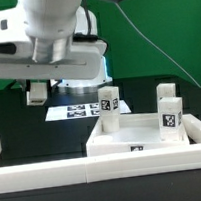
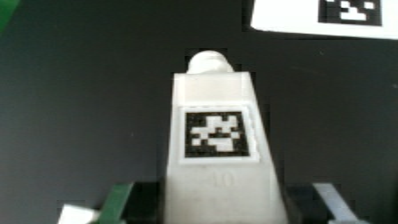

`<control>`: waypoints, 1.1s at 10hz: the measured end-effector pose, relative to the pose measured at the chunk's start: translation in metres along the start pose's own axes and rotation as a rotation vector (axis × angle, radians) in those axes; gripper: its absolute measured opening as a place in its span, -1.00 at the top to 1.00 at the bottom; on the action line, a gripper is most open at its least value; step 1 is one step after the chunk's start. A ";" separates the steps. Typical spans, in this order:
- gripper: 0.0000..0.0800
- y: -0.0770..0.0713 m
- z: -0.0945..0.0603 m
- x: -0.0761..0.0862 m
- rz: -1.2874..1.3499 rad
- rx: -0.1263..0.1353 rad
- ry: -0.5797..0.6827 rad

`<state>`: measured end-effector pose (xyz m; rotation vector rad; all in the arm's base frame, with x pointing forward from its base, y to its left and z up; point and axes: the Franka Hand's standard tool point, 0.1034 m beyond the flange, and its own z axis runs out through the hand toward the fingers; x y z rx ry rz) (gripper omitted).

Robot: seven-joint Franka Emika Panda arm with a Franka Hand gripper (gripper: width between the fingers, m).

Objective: Assemble square table

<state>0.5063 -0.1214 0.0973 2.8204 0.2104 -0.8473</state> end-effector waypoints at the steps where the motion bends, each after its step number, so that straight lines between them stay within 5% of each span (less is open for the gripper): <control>1: 0.27 -0.001 0.000 -0.002 -0.001 0.002 0.063; 4: 0.27 -0.007 -0.011 0.003 -0.005 0.004 0.225; 6: 0.27 -0.021 -0.034 0.011 0.018 0.039 0.348; 7: 0.27 -0.022 -0.045 0.020 0.014 0.021 0.448; 11: 0.27 -0.018 -0.048 0.027 0.026 -0.016 0.753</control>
Offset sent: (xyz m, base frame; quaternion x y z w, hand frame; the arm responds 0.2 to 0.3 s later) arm 0.0012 0.0226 0.0097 0.0248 0.1429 0.0212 0.9892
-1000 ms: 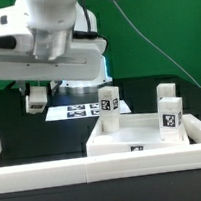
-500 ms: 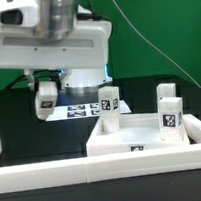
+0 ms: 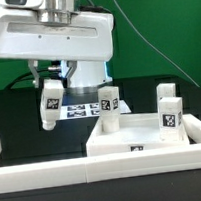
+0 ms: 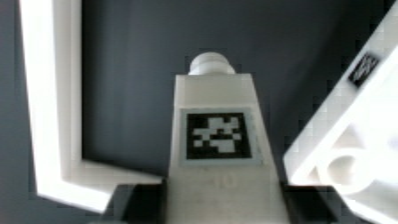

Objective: Assemble square table

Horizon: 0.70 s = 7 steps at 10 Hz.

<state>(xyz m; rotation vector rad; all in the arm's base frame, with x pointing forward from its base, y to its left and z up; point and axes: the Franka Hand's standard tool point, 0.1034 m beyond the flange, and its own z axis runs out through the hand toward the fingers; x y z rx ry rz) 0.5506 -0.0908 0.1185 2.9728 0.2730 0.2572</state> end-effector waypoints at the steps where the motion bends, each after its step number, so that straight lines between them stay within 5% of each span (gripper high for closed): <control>1: 0.27 -0.007 -0.003 0.007 0.010 -0.009 0.095; 2: 0.27 -0.012 -0.005 0.010 0.021 0.000 0.112; 4: 0.27 -0.012 -0.010 0.020 0.017 -0.043 0.217; 7: 0.27 -0.025 -0.008 0.018 0.040 -0.017 0.198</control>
Offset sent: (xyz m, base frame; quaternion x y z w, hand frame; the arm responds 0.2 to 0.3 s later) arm 0.0064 -0.0004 0.0098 -0.0789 0.1276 -0.0158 0.9886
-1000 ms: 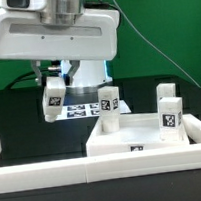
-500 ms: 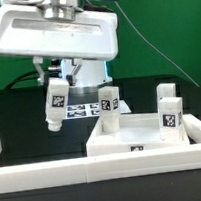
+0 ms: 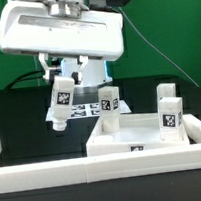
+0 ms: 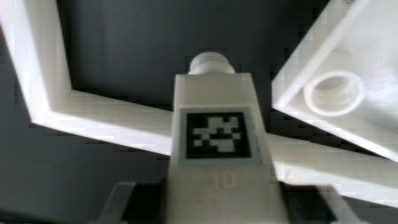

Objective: Assemble square table

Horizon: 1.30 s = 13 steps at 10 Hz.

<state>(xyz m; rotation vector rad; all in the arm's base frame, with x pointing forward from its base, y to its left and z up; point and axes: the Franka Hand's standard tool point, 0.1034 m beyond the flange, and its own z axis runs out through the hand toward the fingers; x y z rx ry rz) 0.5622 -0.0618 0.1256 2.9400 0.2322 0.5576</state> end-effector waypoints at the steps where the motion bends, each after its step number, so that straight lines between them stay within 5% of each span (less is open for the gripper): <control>1: 0.27 -0.011 -0.001 0.004 0.024 0.020 -0.011; 3: 0.27 -0.026 -0.004 0.023 0.047 0.057 -0.019; 5: 0.27 -0.020 -0.006 0.031 0.068 0.073 -0.013; 10: 0.27 -0.020 -0.004 0.029 0.070 0.074 -0.019; 13: 0.27 -0.027 0.000 0.020 0.193 0.134 -0.084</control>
Offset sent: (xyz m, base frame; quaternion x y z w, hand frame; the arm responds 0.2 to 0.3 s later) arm 0.0262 0.0432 0.0104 0.1377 0.0033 0.0823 0.9871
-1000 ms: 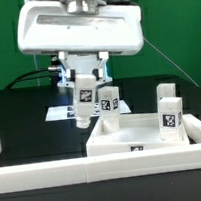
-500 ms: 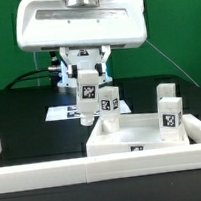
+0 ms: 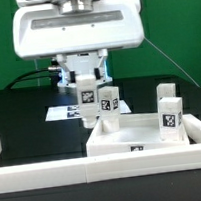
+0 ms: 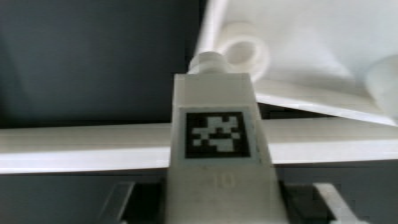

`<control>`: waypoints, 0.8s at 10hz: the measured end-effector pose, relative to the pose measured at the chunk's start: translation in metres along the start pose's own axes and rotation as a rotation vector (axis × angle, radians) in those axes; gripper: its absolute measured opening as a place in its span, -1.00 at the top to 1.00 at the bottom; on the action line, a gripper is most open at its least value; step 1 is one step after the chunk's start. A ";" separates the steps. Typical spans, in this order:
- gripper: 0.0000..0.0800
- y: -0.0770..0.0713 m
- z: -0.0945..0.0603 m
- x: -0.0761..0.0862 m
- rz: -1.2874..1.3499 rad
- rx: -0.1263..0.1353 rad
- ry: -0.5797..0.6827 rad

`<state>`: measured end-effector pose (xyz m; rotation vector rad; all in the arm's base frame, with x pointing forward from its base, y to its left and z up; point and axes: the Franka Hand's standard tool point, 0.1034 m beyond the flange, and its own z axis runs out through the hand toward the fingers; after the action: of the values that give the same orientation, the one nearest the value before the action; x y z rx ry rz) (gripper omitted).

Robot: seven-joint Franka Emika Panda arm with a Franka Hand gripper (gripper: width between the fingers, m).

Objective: Assemble square table

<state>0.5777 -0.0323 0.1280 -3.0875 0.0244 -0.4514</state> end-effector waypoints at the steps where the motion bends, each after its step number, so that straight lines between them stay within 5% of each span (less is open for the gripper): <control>1: 0.27 -0.001 0.001 -0.001 0.001 0.006 -0.012; 8: 0.27 -0.010 0.021 0.001 -0.032 -0.014 0.003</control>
Offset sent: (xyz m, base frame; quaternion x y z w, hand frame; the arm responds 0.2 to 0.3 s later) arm 0.0086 0.0021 -0.0078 -0.0205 0.0135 -0.0128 0.9996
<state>0.5843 -0.0214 0.1087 -3.1051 -0.0222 -0.4584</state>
